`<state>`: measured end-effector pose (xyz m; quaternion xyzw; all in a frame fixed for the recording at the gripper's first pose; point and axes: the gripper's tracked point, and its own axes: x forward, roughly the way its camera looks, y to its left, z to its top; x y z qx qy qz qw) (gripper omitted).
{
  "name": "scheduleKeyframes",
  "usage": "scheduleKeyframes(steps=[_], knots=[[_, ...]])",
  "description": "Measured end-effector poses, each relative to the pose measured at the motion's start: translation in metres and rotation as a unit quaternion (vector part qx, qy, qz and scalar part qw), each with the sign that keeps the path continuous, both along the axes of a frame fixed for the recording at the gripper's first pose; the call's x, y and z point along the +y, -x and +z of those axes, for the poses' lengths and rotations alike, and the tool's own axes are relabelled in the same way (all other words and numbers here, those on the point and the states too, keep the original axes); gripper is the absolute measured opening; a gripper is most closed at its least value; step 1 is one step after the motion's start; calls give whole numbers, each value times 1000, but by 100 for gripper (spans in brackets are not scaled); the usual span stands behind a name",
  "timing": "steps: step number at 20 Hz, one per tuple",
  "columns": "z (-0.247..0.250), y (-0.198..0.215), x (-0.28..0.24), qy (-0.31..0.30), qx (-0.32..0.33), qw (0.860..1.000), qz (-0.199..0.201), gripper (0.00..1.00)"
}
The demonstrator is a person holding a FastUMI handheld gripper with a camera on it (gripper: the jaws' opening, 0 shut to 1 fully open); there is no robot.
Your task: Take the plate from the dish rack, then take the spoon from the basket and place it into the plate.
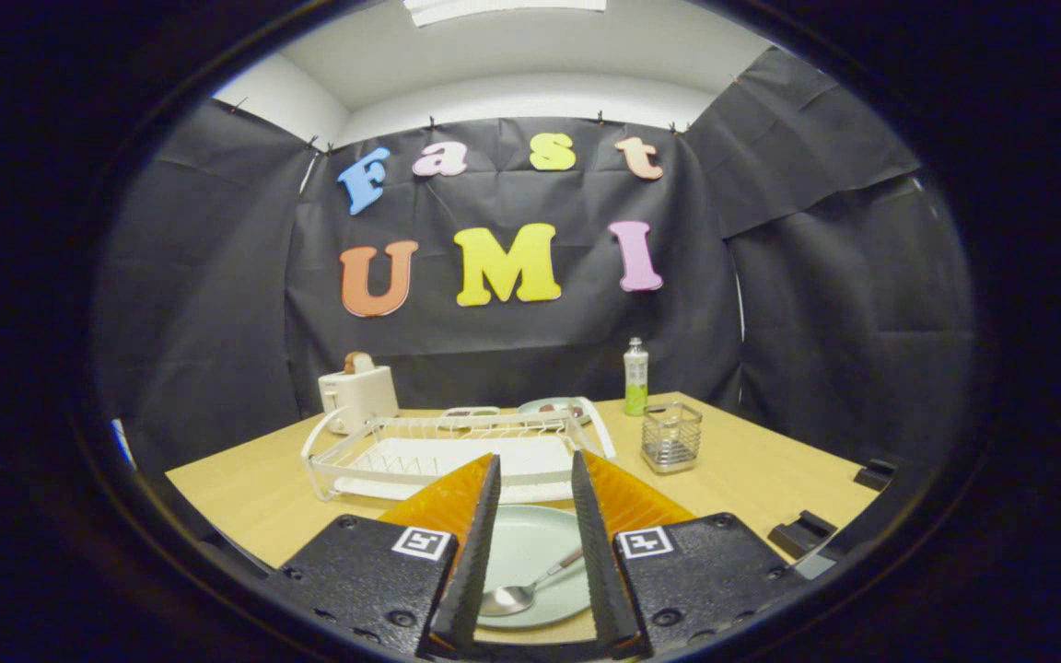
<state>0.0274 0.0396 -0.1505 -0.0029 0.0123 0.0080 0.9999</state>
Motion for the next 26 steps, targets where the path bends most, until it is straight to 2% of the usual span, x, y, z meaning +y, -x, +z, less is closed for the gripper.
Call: scheduleKeyframes(steps=[3, 7, 9, 13, 20, 26], knots=[[4, 6, -8, 12, 5, 1000, -6, 67], [14, 10, -6, 22, 21, 999, 19, 89], [27, 11, -13, 28, 17, 999, 11, 97], [56, 16, -14, 31, 7, 999, 13, 100], [129, 39, -39, 51, -8, 998, -35, 100], [177, 70, -46, 23, -33, 999, -35, 100]])
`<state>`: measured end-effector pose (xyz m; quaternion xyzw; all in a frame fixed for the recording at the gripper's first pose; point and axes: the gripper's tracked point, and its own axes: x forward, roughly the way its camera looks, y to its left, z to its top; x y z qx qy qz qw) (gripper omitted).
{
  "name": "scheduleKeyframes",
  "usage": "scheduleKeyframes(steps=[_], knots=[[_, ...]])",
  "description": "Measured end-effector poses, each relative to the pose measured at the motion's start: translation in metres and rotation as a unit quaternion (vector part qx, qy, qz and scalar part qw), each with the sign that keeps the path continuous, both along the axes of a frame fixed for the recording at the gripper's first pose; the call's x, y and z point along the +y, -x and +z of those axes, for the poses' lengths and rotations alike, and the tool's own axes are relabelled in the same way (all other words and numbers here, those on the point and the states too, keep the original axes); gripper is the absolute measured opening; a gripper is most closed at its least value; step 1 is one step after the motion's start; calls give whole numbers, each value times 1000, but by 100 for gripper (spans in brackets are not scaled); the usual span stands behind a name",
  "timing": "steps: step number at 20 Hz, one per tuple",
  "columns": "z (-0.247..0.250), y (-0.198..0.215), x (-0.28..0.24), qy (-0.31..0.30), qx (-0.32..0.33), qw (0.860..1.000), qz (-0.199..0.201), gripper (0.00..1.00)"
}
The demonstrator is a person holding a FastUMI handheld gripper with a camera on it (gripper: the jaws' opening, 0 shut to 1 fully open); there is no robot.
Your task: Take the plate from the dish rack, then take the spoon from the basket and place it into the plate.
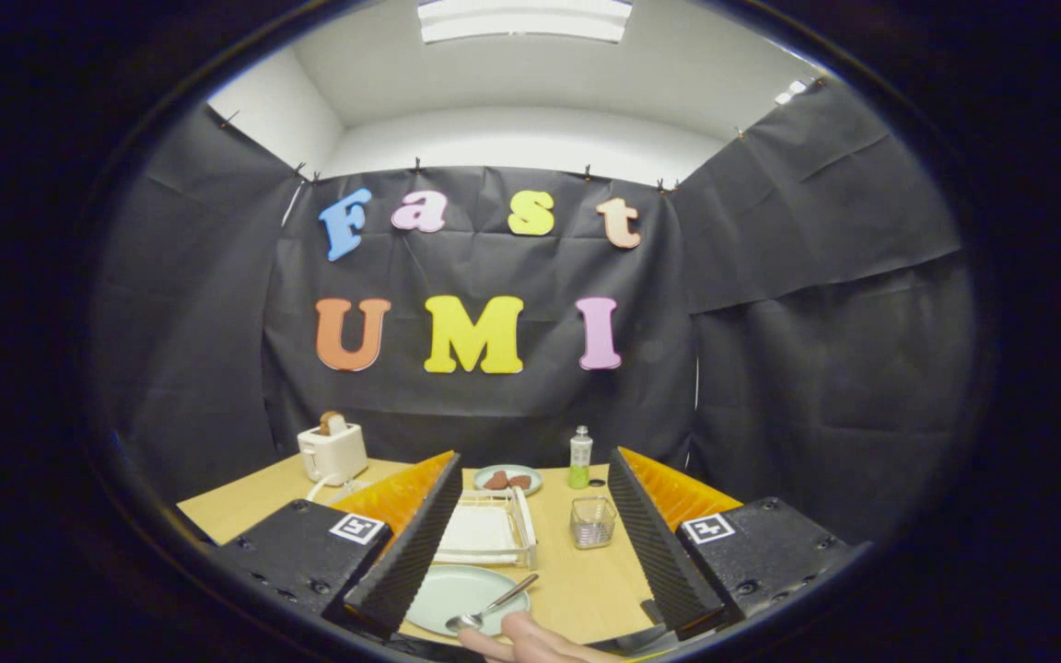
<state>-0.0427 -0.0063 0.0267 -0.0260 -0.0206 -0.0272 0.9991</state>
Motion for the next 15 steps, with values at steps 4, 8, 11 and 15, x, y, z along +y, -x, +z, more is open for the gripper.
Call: scheduleKeyframes(steps=[4, 8, 11, 15], knots=[[15, 5, 3, -3, -9, 1000, 5, 100], [12, 4, 12, 10, -5, 1000, 7, 100], [6, 3, 12, 16, -3, 1000, 5, 100], [4, 6, 5, 10, -7, 1000, 2, 100]])
